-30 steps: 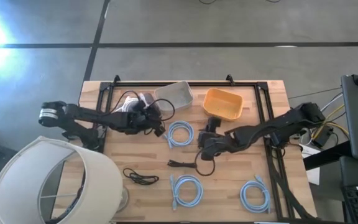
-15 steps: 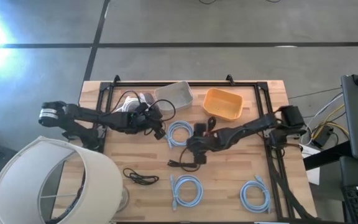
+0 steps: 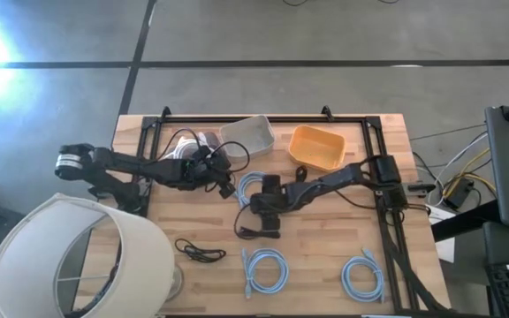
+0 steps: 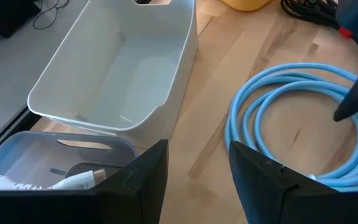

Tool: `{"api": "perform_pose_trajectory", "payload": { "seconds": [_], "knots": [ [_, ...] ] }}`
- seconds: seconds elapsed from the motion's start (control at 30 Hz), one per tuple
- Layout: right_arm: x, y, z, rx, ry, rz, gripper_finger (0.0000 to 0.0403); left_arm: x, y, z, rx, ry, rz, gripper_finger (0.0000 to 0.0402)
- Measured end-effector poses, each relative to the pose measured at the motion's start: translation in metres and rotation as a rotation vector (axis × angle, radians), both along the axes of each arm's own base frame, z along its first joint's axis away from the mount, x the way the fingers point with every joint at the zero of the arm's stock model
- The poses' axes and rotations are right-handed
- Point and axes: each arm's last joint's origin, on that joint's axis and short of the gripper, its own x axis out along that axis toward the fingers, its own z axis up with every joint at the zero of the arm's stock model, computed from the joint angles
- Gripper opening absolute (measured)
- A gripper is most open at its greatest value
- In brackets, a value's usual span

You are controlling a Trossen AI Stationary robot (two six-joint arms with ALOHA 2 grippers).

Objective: Pick & Place USB Port
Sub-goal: Put the top blue HDMI cable into the gray bin

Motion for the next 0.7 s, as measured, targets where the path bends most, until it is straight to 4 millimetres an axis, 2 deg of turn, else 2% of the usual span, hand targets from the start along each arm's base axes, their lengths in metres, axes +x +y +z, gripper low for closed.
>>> {"api": "perform_pose_trajectory", "payload": {
  "seconds": [0.13,0.23,0.43,0.57,0.7],
  "knots": [
    [0.004,-0.005,-0.006,0.032,0.072,0.001,0.0166,0.000,0.000,0.000,0.002,0.004,-0.003,0.0174],
    [0.006,-0.005,-0.008,0.066,0.092,0.029,0.0124,0.000,0.000,0.000,0.002,0.008,-0.002,0.0174],
    [0.007,-0.004,0.001,0.085,0.078,0.048,0.0036,-0.001,0.000,-0.001,0.001,0.018,-0.002,0.0174],
    [0.005,-0.006,0.018,0.050,0.058,0.059,0.0017,-0.001,0.000,-0.001,0.001,0.016,-0.001,0.0175],
    [-0.006,-0.010,0.048,-0.045,0.032,0.009,0.0017,-0.001,0.000,-0.001,-0.003,0.016,0.002,0.0175]
  ]
}}
